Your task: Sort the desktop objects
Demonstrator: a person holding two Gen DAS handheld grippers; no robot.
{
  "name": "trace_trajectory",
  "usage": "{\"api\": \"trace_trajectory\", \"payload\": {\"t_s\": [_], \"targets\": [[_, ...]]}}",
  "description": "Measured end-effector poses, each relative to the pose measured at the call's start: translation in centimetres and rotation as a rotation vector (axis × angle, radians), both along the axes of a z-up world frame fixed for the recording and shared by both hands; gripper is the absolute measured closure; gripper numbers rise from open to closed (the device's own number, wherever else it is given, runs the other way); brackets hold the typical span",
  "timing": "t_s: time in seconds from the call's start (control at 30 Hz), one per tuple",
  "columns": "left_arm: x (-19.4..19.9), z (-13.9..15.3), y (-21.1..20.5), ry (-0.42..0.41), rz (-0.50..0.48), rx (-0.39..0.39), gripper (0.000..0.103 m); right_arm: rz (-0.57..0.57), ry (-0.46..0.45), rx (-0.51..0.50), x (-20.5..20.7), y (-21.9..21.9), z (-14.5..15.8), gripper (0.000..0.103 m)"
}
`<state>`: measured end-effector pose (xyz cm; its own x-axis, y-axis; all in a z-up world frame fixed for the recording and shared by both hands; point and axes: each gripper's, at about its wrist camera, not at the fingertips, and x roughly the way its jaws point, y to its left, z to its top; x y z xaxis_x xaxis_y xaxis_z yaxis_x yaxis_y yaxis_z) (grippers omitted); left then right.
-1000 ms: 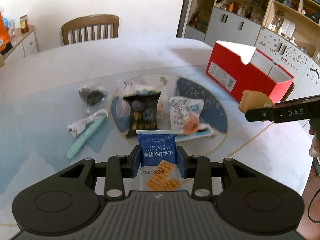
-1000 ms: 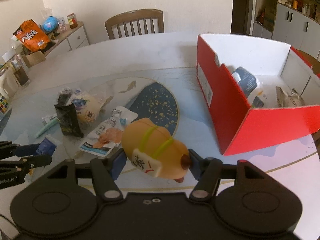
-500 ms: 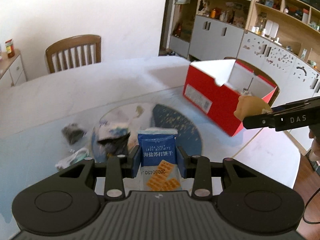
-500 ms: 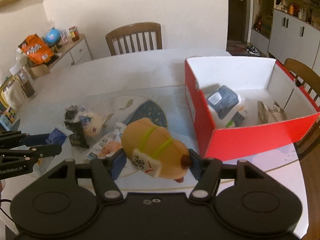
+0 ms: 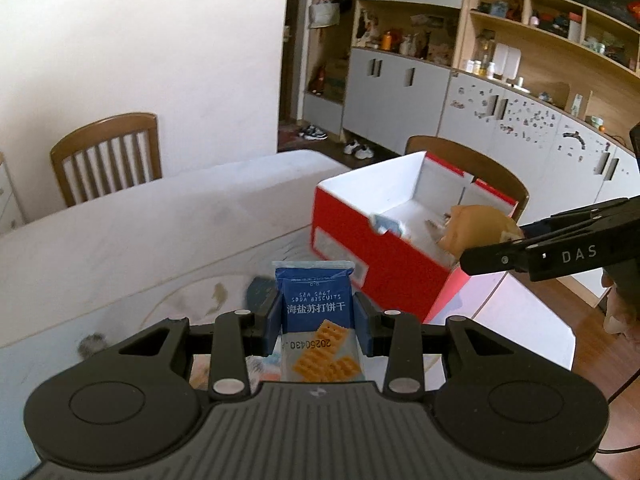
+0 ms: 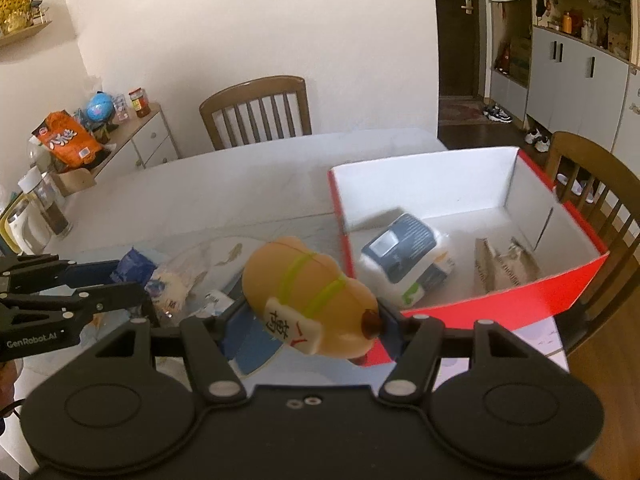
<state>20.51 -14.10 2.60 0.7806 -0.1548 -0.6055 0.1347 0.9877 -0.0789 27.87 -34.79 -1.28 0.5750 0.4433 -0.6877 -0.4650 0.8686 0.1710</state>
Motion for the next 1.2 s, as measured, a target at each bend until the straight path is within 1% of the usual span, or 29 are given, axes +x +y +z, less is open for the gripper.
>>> {"api": "trace_trajectory", "payload": {"t_s": [0.2, 0.57, 0.83, 1.2], "targets": [[2.9, 0.6, -2.6, -0.021, -0.032, 0.006, 0.067, -0.01, -0.015, 0.002, 1.6, -2.0, 0.7, 0.038], [7.1, 0.5, -7.1, -0.023, -0.072, 0.01, 0.067, -0.014, -0.019, -0.012, 5.5, -5.9, 0.7, 0.038], [9.7, 0.3, -10.0, -0.009, -0.092, 0.018, 0.067, -0.014, -0.018, -0.024, 8.1, -8.4, 0.3, 0.038], [12.8, -0.5, -13.7, 0.024, -0.15, 0.042, 0.067, -0.036, -0.012, -0.015, 12.0, -11.3, -0.2, 0.038]]}}
